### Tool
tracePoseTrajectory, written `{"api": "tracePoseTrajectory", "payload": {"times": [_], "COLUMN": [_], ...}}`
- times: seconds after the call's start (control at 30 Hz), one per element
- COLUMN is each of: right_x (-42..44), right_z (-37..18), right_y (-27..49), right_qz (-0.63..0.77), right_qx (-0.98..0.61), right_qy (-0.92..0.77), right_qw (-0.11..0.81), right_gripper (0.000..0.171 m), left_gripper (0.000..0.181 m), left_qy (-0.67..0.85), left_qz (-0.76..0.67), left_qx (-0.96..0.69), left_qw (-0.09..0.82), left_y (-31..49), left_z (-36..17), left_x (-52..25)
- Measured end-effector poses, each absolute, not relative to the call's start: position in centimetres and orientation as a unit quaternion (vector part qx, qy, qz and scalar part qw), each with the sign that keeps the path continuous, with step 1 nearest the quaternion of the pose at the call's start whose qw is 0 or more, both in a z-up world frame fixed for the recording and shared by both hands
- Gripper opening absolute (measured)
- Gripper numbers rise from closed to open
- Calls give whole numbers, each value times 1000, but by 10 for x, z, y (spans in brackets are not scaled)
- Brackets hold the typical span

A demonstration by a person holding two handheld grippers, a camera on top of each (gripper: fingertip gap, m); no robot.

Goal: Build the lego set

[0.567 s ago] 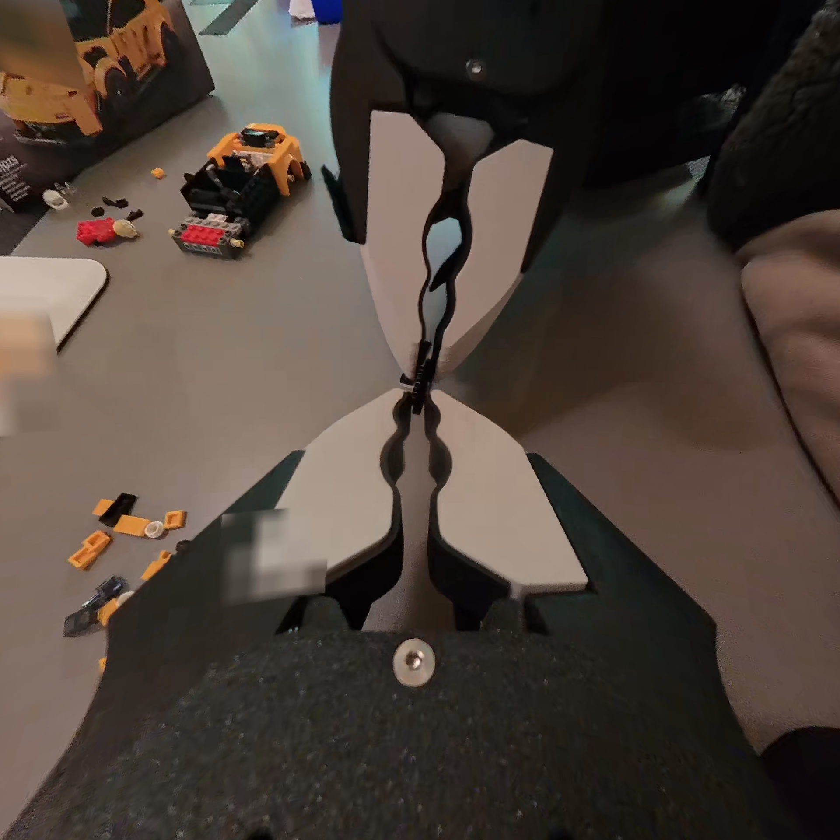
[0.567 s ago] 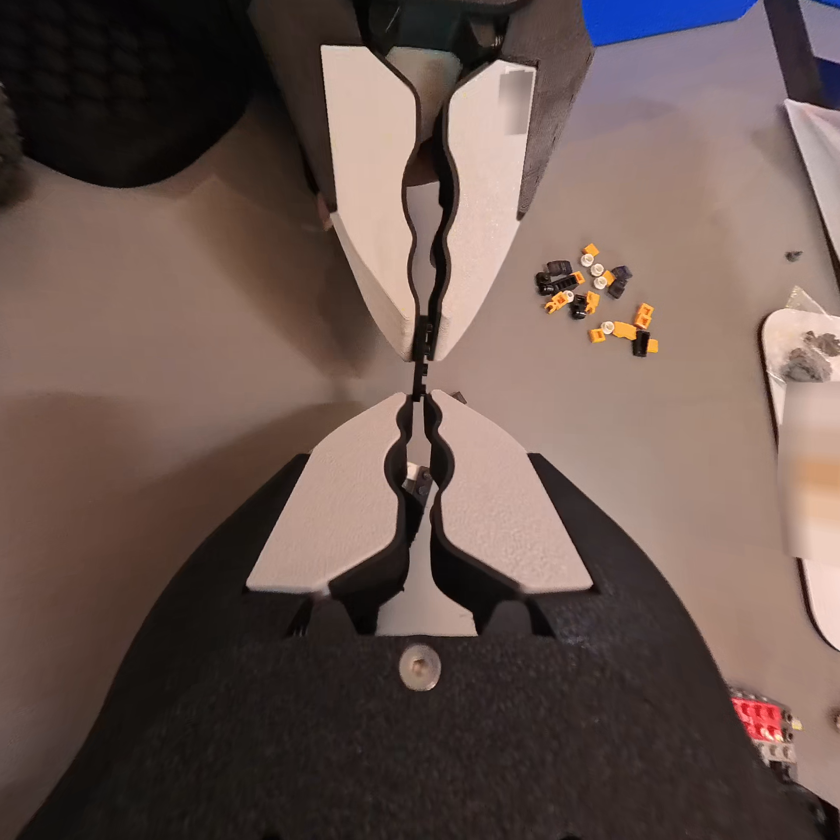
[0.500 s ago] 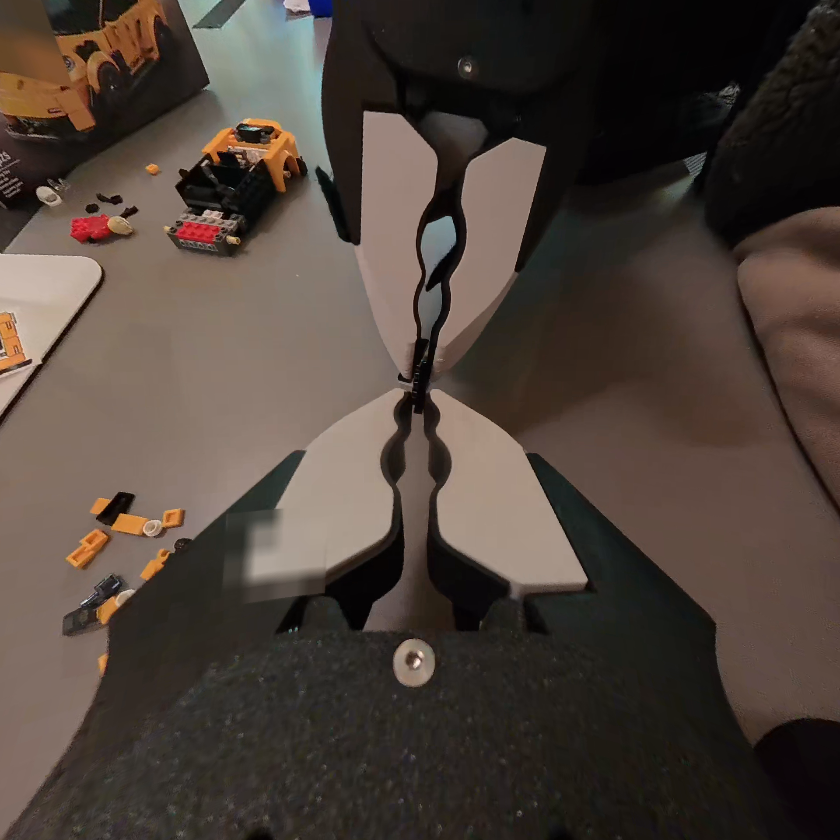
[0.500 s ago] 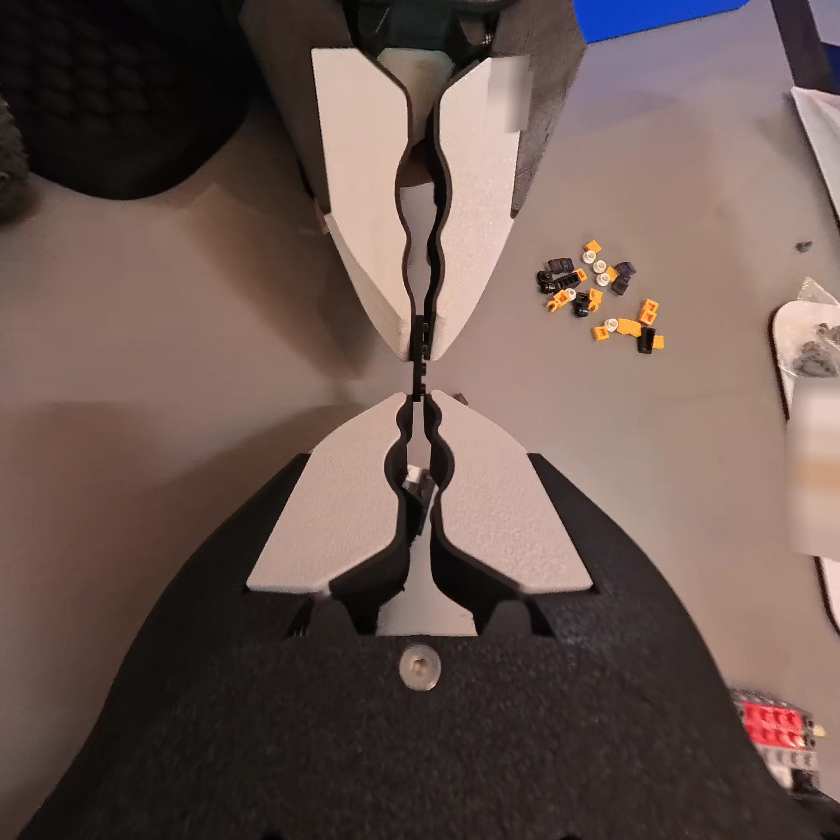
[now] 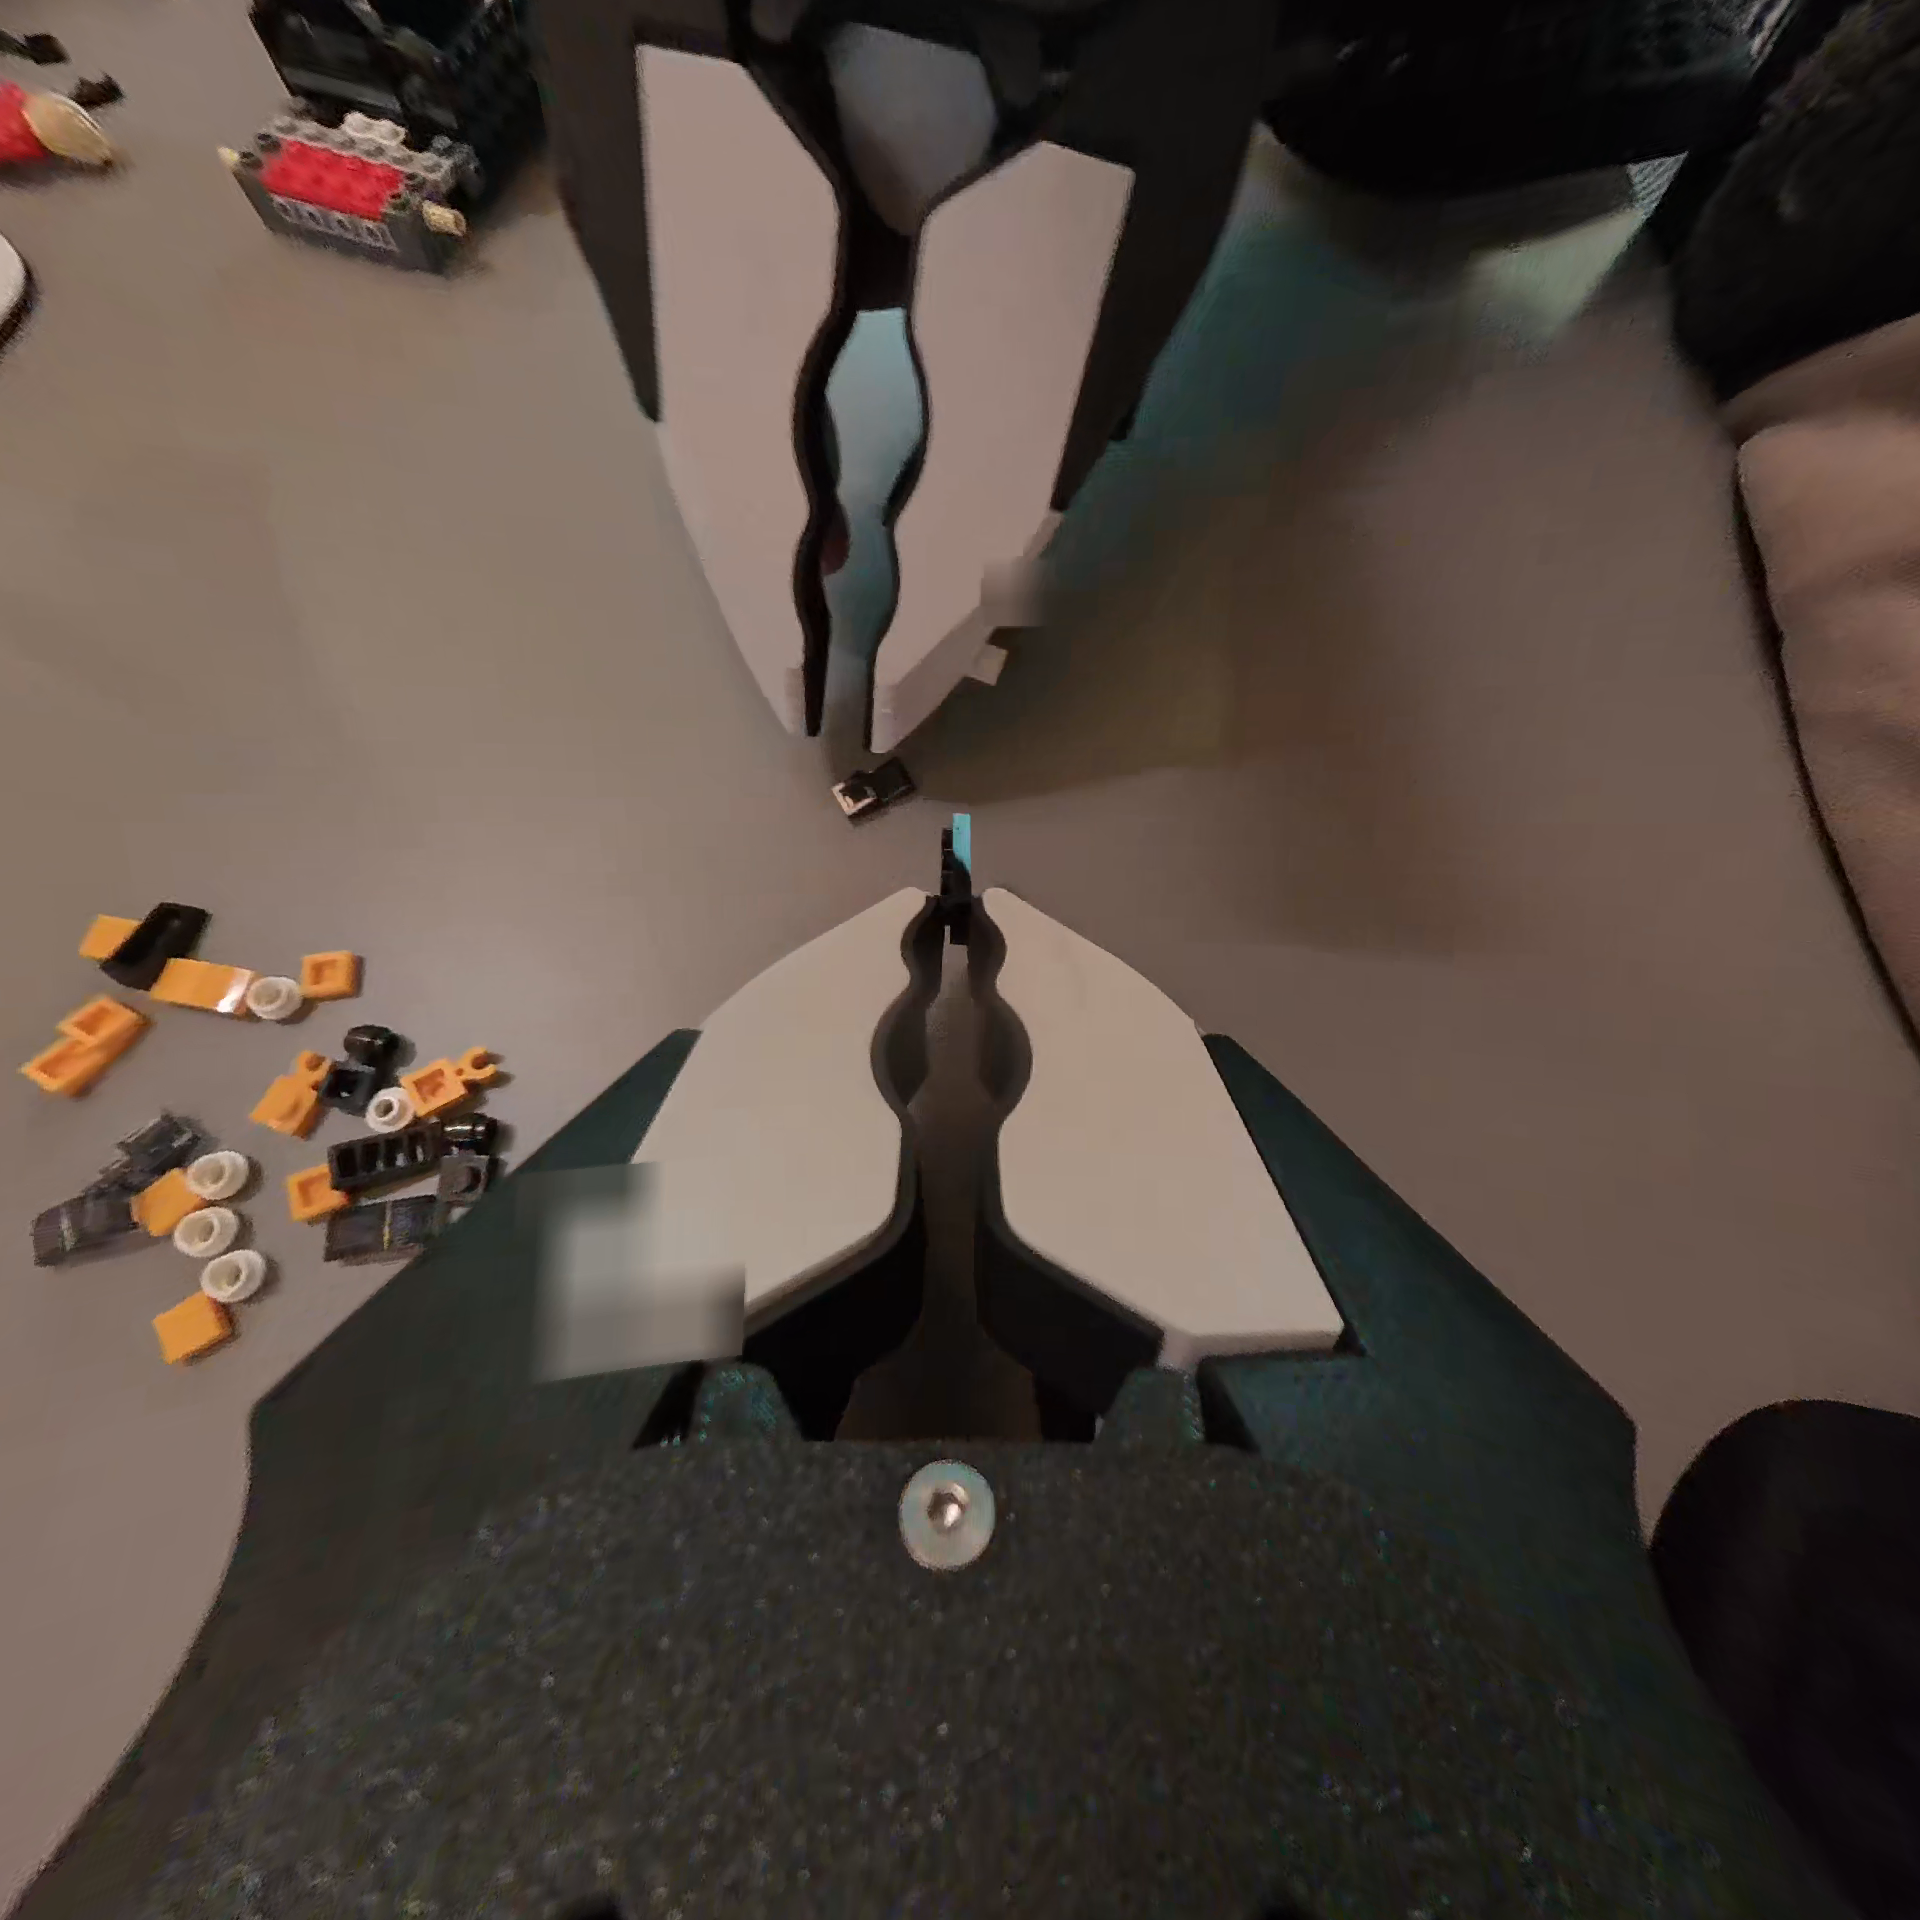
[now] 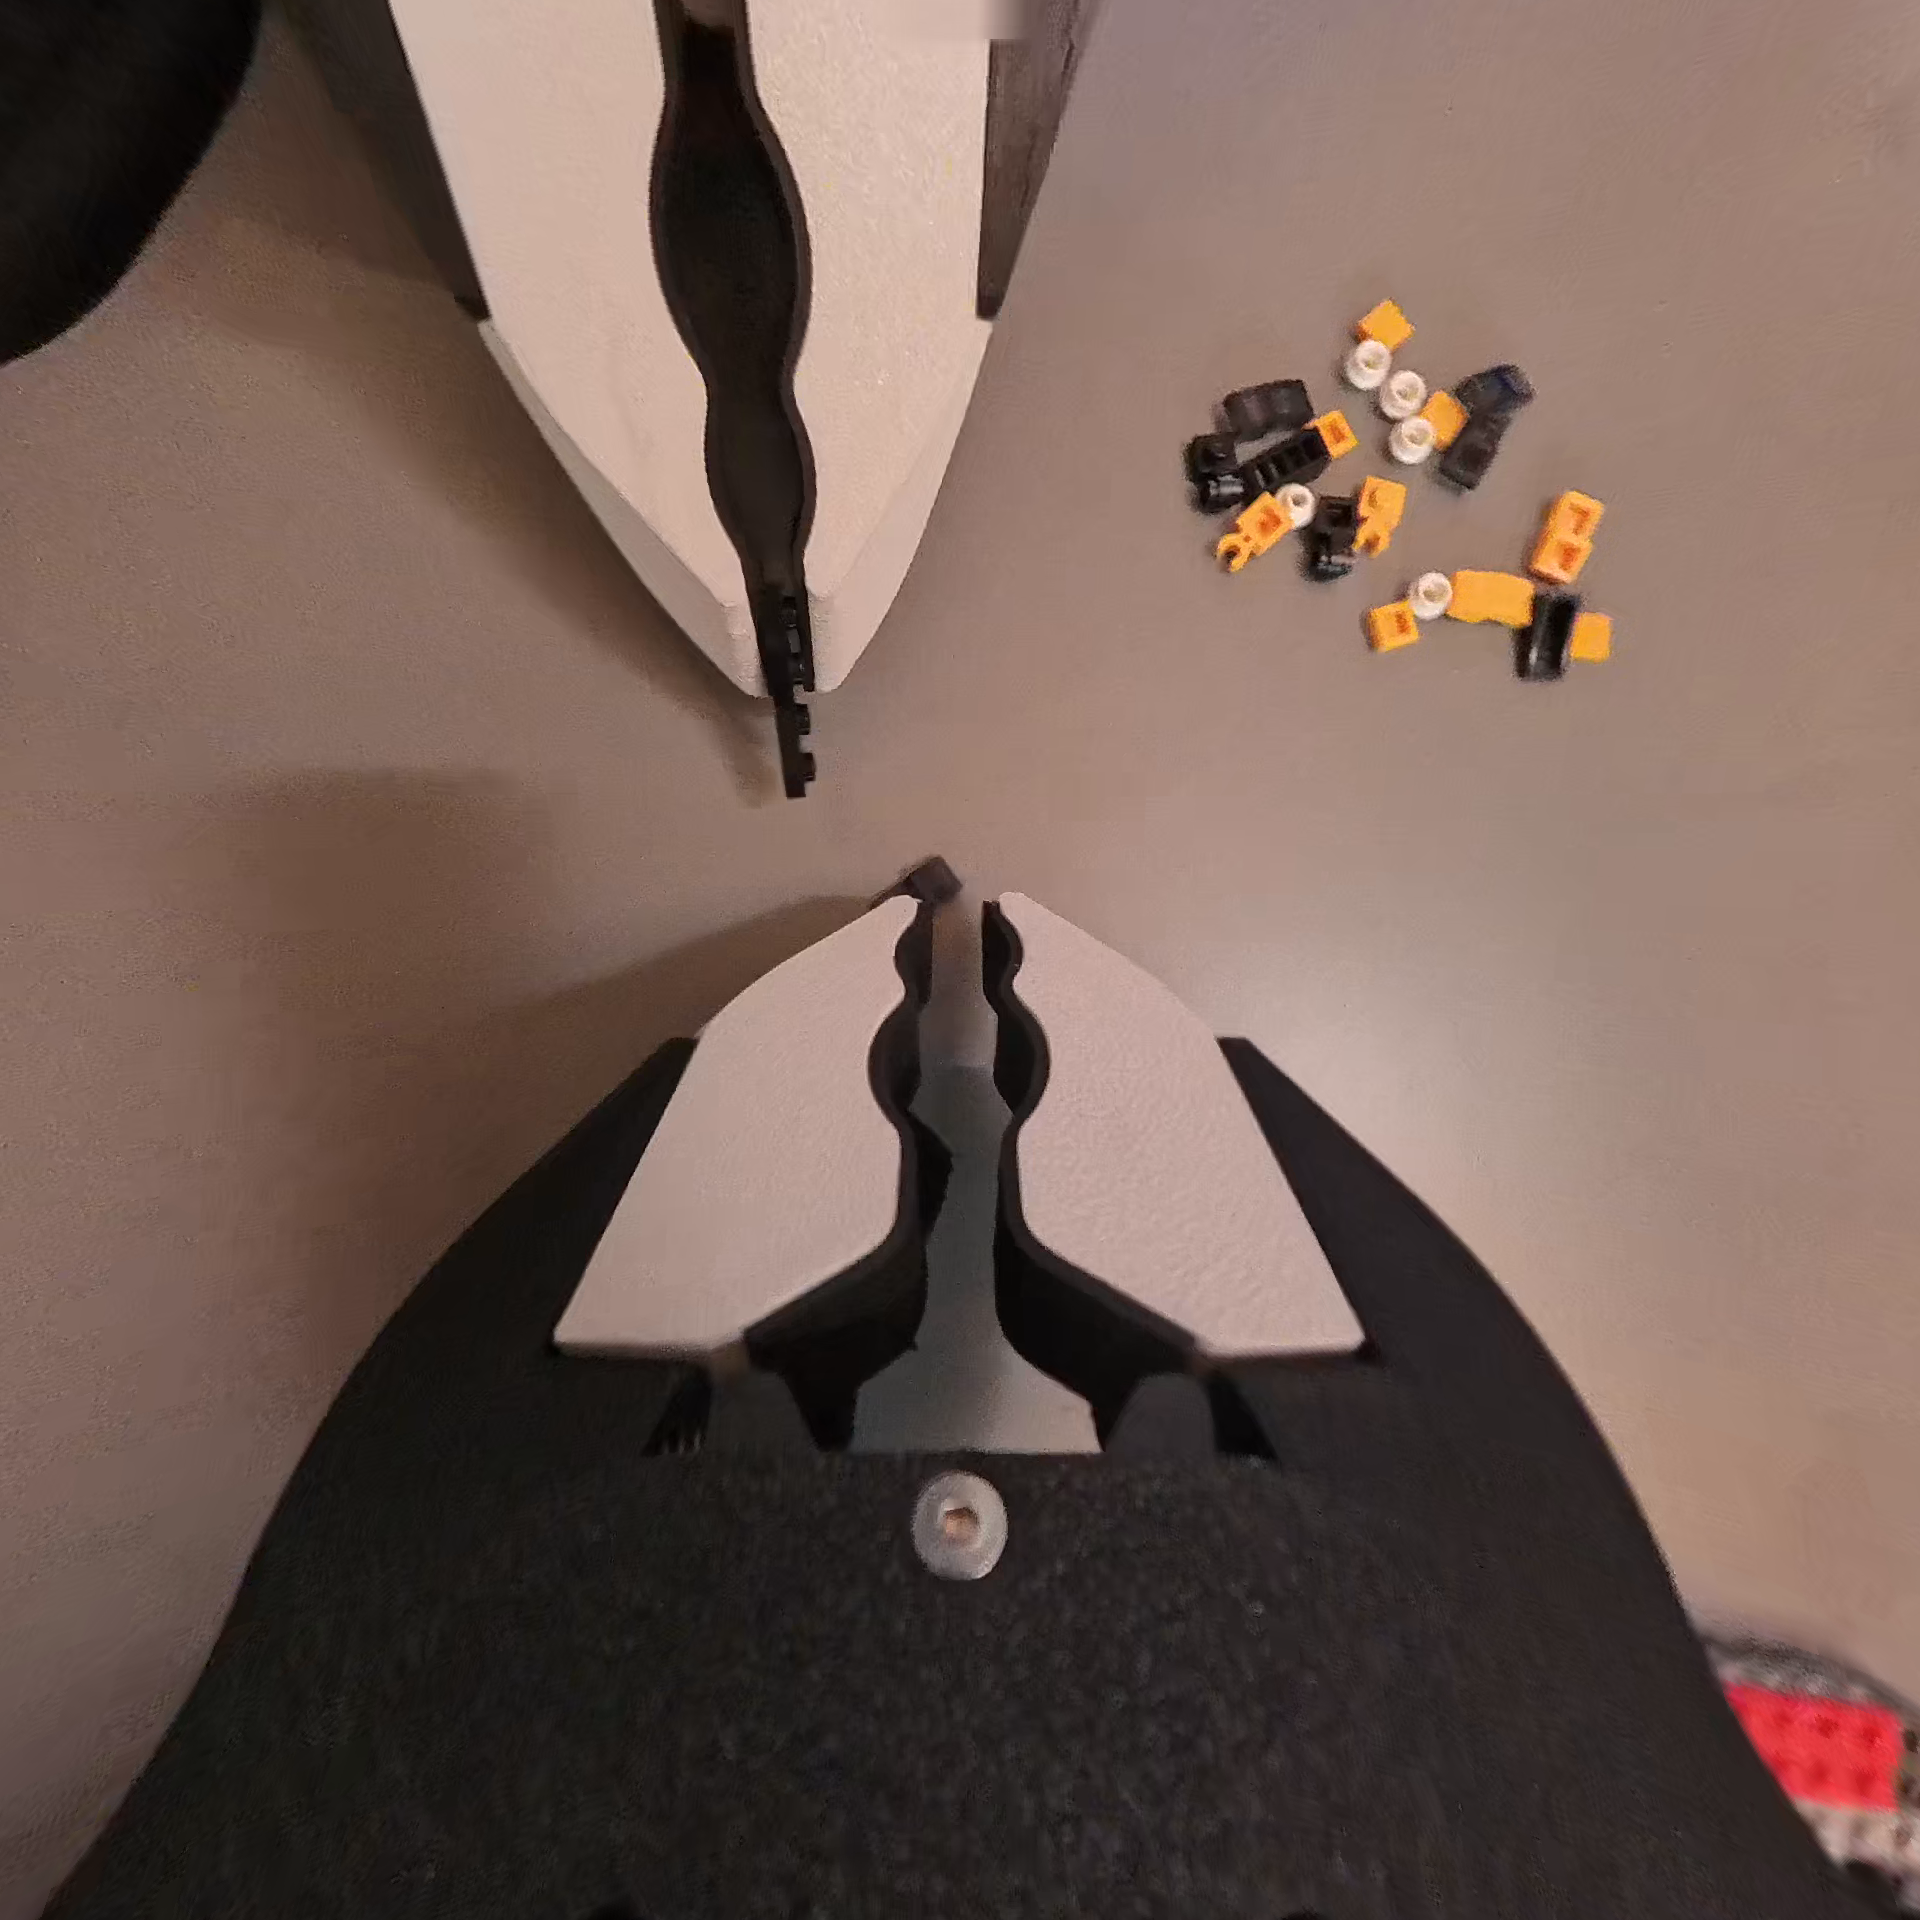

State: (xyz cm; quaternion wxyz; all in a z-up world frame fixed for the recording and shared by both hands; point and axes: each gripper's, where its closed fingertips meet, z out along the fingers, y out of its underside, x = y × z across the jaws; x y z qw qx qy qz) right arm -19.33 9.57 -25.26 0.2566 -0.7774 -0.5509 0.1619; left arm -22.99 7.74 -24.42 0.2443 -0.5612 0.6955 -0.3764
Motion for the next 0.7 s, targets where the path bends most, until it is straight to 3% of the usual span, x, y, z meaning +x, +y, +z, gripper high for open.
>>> {"api": "tracePoseTrajectory", "payload": {"times": [0.3, 0.53, 0.7], "right_x": [-197, -201, -203], "right_z": [-261, -260, -260], "right_y": [93, 90, 93], "right_qz": [179, 177, 144], "right_qx": [-703, -696, -691], "right_qy": [-671, -674, -666], "right_qw": [156, 173, 241], "right_gripper": [16, 12, 8], "left_gripper": [4, 4, 4], "left_qy": [692, 680, 660], "left_qz": [-385, -399, -417], "left_qx": [-565, -573, -581], "left_qw": [231, 225, 229], "left_y": [76, 77, 79], "left_z": [-245, -244, -237], "left_x": [-231, -231, -228]}}
